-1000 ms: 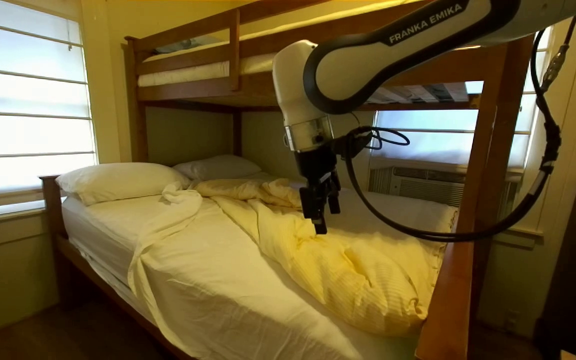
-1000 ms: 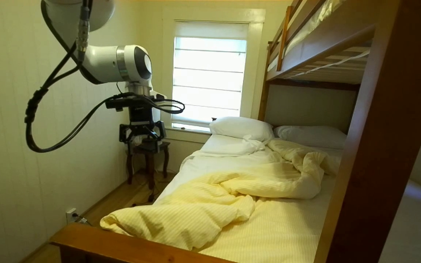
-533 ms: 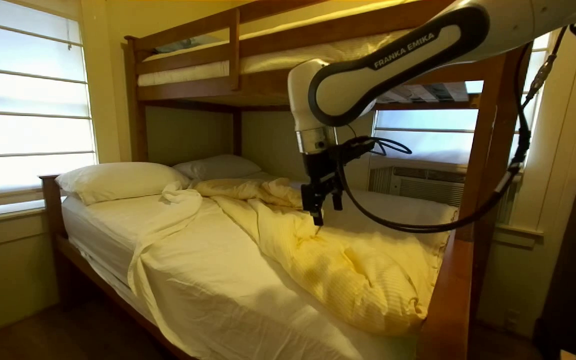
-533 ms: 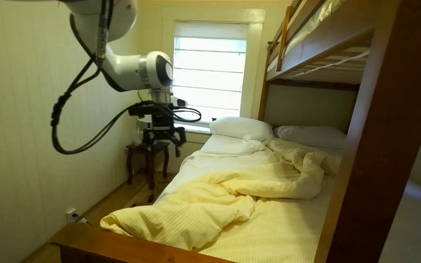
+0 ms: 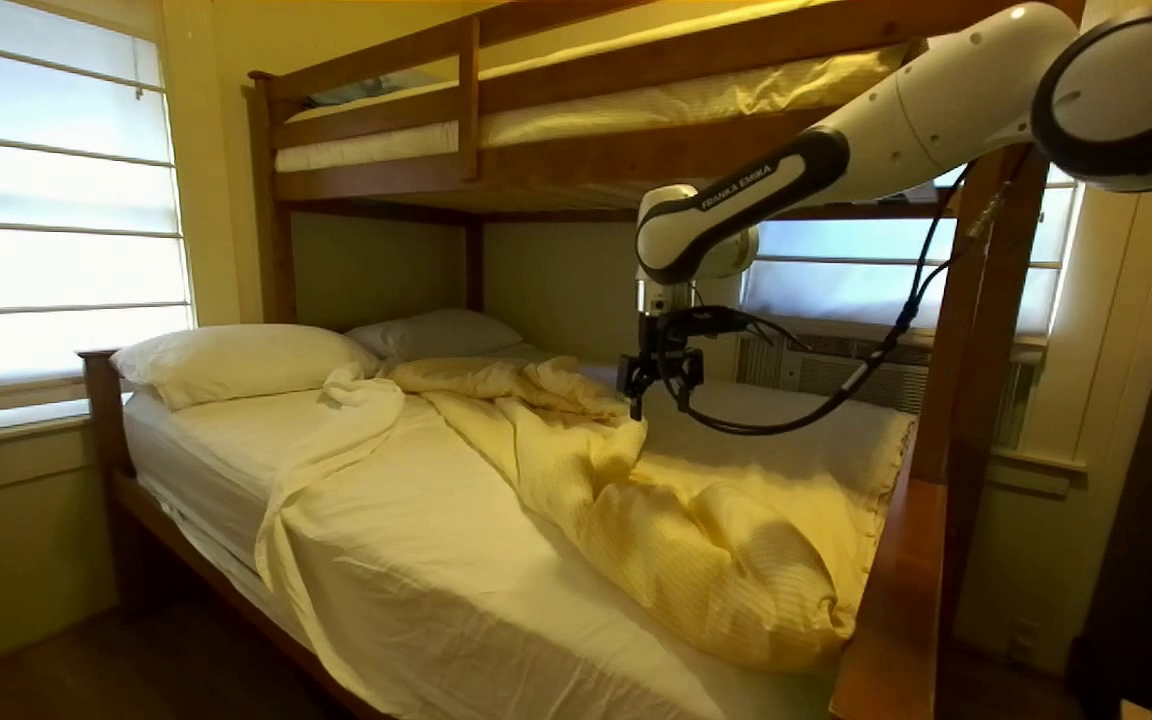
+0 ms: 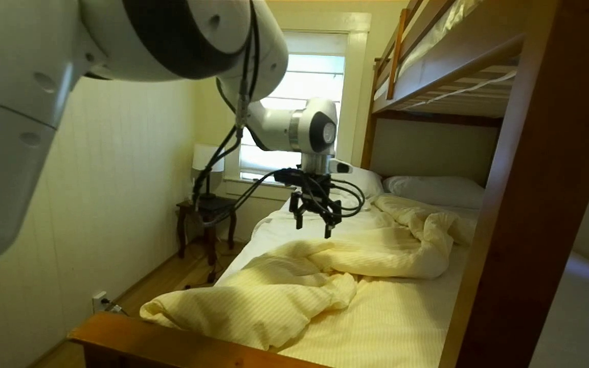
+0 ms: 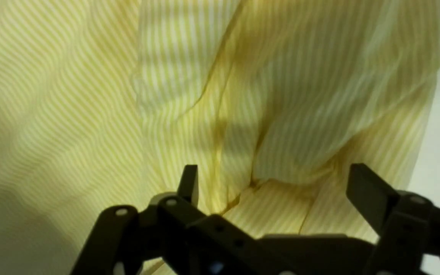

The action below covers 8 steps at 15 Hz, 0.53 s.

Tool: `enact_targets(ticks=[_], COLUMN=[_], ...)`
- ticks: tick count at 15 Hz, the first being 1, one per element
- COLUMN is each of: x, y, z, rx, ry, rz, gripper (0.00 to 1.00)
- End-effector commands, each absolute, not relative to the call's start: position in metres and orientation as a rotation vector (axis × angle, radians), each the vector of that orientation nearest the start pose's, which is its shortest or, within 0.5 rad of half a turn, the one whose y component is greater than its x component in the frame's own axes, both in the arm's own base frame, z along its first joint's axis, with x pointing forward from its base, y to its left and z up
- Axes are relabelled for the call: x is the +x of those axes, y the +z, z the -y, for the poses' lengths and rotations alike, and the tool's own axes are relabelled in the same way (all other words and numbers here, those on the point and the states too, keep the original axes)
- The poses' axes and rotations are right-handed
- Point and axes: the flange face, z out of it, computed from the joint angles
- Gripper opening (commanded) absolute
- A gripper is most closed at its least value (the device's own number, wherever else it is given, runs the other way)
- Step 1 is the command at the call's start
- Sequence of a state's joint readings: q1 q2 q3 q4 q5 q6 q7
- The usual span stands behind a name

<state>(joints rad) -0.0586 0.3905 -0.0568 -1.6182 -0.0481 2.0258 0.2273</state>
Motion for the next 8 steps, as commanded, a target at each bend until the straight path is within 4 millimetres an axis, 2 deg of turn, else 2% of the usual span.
enact_targets(ticks=[1, 3, 4, 7, 8], x=[0.674, 0.686, 0.689, 0.693, 0.705], y=[0.406, 0.412, 0.413, 0.413, 0.406], z=[0.092, 0.115, 0.118, 0.113, 0.124], rx=[-3.115, -3.060, -3.053, -3.048, -3.039], ry=[-0.060, -0.096, -0.098, -0.098, -0.160], rz=[-0.555, -0.596, -0.603, -0.590, -0.639], gripper=[1.00, 1.00, 1.00, 1.00, 1.00])
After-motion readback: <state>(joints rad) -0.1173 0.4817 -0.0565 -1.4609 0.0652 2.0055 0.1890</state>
